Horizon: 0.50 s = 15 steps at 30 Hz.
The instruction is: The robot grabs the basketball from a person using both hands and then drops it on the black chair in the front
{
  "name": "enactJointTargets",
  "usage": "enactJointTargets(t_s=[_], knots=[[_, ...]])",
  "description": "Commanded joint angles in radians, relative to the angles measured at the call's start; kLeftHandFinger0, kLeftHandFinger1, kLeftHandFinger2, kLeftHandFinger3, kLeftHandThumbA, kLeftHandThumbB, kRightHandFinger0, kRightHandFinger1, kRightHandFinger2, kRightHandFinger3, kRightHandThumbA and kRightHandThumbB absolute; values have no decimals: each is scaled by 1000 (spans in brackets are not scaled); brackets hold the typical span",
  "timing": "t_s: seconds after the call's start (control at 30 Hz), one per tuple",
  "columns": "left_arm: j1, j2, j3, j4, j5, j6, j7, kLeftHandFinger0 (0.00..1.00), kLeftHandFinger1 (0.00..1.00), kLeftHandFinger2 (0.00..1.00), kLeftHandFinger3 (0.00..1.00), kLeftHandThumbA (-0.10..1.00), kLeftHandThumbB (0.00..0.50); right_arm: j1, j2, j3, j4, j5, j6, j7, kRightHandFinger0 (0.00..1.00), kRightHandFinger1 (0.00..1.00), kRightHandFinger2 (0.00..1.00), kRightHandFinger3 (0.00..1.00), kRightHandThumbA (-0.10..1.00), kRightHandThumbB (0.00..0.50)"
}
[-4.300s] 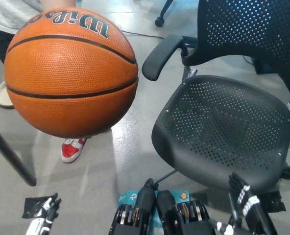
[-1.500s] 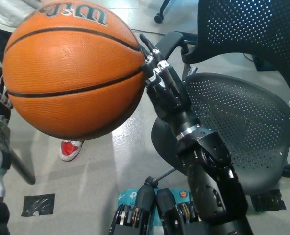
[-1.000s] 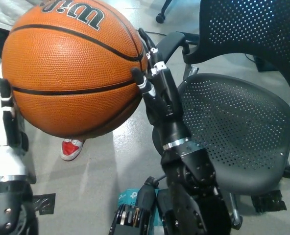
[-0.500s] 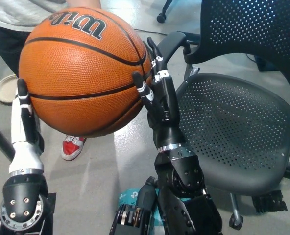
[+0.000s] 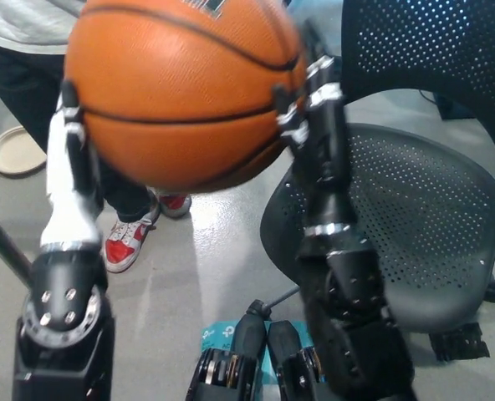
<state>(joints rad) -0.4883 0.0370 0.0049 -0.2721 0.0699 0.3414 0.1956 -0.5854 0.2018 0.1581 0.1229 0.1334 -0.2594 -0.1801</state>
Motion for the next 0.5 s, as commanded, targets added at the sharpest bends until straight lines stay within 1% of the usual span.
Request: enactJointTargets(t_s=[0.0,0.07,0.1,0.13,0.2,0.33,0.37,0.4,0.43,0.47], knots=[[-196,-93,-153,-38,17,35,-105,1000,1000,1000,1000,1000,185,-134,28,73,-83,-67,163,86,1000,1000,1000,1000,1000,274],[-228,-100,-174,4,43,26,-104,1000,1000,1000,1000,1000,208,-140,4,56,-116,-45,210,78,1000,1000,1000,1000,1000,261],[-245,-111,-181,37,50,15,-98,1000,1000,1000,1000,1000,203,-144,-17,45,-126,-52,230,69,1000,1000,1000,1000,1000,253],[-256,-120,-184,57,50,12,-93,1000,1000,1000,1000,1000,198,-145,-27,37,-131,-40,235,68,1000,1000,1000,1000,1000,255],[-285,-128,-193,98,48,18,-97,1000,1000,1000,1000,1000,176,-145,-52,21,-135,-34,230,65,1000,1000,1000,1000,1000,245],[-295,-131,-198,116,48,18,-96,1000,1000,1000,1000,1000,175,-146,-66,19,-138,-25,237,61,1000,1000,1000,1000,1000,244],[-340,-149,-230,236,78,12,-100,1000,1000,1000,1000,1000,146,-133,-118,-26,-137,44,248,79,1000,1000,1000,1000,1000,221],[-345,-170,-227,280,58,-10,-101,1000,1000,1000,1000,1000,143,-124,-129,-38,-132,45,251,70,1000,1000,1000,1000,1000,206],[-358,-186,-236,336,65,-25,-89,1000,1000,1000,1000,1000,129,-115,-140,-59,-109,52,230,62,1000,1000,1000,1000,1000,200],[-359,-186,-237,339,64,-28,-87,1000,1000,1000,1000,1000,127,-115,-141,-59,-109,53,231,62,1000,1000,1000,1000,1000,198]])
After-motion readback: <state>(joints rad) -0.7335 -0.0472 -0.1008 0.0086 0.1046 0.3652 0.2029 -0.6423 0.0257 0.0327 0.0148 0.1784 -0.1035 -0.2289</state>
